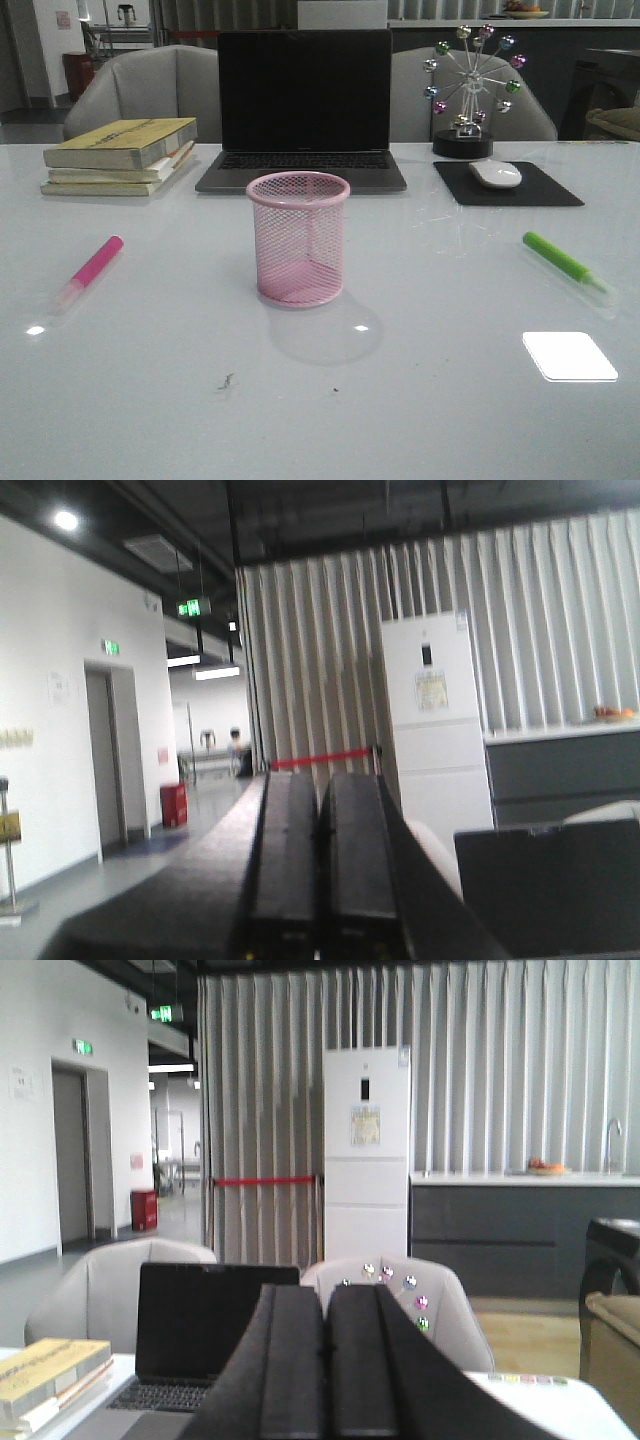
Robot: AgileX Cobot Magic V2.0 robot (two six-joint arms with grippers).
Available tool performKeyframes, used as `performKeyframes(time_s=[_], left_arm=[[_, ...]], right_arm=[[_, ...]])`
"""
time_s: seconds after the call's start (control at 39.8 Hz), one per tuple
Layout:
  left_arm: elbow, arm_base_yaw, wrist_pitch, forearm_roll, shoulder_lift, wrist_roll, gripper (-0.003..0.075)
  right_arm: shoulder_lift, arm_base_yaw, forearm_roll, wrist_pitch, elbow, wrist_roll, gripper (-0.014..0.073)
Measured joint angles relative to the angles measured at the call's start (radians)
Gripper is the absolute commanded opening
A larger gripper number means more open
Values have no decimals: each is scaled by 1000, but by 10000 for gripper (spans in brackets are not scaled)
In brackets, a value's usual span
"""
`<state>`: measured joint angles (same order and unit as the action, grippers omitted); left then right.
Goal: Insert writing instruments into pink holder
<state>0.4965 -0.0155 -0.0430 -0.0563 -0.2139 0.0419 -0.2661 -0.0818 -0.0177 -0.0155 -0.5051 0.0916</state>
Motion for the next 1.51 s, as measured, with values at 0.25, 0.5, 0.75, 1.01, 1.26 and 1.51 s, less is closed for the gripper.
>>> performKeyframes(time_s=[0.25,0.5,0.75,1.01,1.26,1.51], left_arm=[[115,0,60,0,-287,0,92],[115,0,259,74,-495,0,92],[115,0,341,132,-605,0,180],[115,0,336,134,-605,0,501],[115,0,292,134,-605,0,500],[115,0,275,134,-605,0,500]], right_arm=[[-251,0,0,-104,-57,0,59],[-438,0,0,-263,-57,0,59],[-536,0,0,-297,-57,0,87],[-546,0,0,-309,-57,0,477],[-548,0,0,-326,-57,0,520],[-551,0,2,-333,-58,0,520]])
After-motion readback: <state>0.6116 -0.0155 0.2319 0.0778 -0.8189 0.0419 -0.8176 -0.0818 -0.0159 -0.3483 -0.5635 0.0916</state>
